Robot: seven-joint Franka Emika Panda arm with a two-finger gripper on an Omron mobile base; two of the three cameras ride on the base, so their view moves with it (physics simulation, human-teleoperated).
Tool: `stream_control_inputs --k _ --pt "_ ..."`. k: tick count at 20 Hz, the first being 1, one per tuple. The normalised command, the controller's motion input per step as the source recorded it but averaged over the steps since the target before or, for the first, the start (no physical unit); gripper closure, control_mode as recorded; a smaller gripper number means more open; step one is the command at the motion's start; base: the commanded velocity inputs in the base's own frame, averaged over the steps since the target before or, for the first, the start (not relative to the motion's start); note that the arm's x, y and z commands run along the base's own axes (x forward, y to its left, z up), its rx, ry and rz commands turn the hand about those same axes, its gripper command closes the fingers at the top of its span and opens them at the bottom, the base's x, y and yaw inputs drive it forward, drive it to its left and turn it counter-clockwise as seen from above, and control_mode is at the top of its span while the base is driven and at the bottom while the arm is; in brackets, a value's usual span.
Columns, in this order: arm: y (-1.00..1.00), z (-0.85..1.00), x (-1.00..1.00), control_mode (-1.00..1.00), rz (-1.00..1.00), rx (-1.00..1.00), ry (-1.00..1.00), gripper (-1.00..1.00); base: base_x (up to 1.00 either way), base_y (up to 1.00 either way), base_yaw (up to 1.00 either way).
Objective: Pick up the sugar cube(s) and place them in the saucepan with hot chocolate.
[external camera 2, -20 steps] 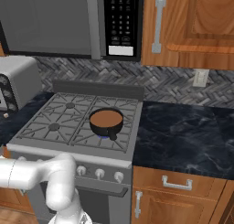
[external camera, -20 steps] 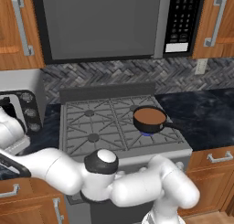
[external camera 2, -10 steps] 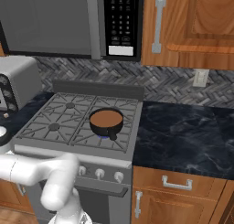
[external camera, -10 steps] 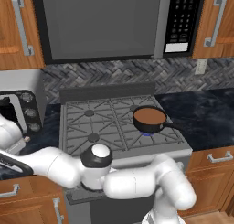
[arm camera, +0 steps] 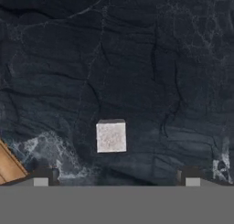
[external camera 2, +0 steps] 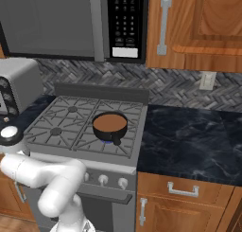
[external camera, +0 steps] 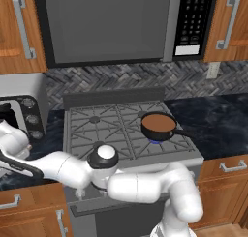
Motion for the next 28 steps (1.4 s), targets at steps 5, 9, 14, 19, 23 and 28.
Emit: stream_control_inputs --k 5,9,14,19,23,28 --pt "0.27 -0.16 0.21 -1.0 0.0 0.0 0.05 -1.0 0.0 0.0 0.0" --pt "0.3 -0.11 0.15 -1.0 0.0 0.0 0.05 -1.0 0.0 0.0 0.0" --pt "0.3 -0.09 0.12 -1.0 0.0 0.0 0.01 -1.0 0.0 0.0 0.0" --pt "0.19 -0.12 0.07 -1.0 0.0 -0.02 0.0 -1.0 0.0 0.0 0.0" --pt "0.0 -0.17 0.0 -1.0 0.02 -0.08 0.0 -1.0 0.0 0.0 0.0" --pt "0.0 -0.1 0.0 -1.0 0.04 -0.03 0.0 -1.0 0.0 0.0 0.0"
